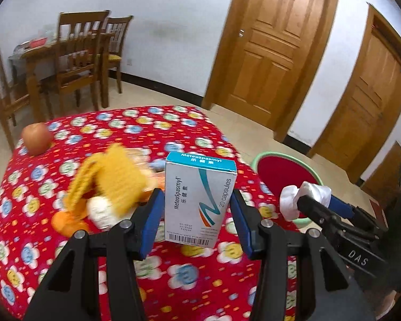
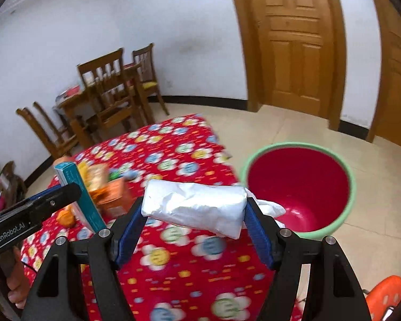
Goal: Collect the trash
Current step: 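Carry both items over the green bucket, open right tool then left tool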
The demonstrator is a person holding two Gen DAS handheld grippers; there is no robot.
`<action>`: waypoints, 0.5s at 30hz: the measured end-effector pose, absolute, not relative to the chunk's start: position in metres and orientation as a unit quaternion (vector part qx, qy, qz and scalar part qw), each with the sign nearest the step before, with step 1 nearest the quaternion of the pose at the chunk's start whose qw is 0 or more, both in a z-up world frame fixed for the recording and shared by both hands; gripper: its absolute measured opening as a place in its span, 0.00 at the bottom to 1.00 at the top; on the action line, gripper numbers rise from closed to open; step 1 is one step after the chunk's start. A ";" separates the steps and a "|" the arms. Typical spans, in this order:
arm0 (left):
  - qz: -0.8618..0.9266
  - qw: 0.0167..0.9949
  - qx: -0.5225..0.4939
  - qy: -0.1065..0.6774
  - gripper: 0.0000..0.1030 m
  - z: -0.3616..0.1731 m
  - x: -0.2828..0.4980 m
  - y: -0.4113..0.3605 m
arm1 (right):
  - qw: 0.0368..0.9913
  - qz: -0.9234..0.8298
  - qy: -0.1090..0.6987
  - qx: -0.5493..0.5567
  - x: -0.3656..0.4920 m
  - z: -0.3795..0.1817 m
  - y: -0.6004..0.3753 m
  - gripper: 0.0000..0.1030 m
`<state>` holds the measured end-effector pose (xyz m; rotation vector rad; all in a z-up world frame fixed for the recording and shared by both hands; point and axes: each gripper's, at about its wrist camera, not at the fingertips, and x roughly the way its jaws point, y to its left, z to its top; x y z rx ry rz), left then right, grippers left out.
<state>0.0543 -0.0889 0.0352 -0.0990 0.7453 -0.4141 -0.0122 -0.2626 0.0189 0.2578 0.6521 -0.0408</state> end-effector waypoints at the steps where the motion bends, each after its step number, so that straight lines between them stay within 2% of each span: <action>1: -0.206 0.907 -0.045 0.363 0.49 0.036 0.057 -0.096 | 0.939 -0.026 0.318 0.128 -0.013 0.018 -0.269 0.71; 15: -0.281 0.881 -0.002 0.380 0.49 0.023 0.096 -0.222 | 0.923 -0.116 0.323 0.178 -0.017 -0.012 -0.372 0.71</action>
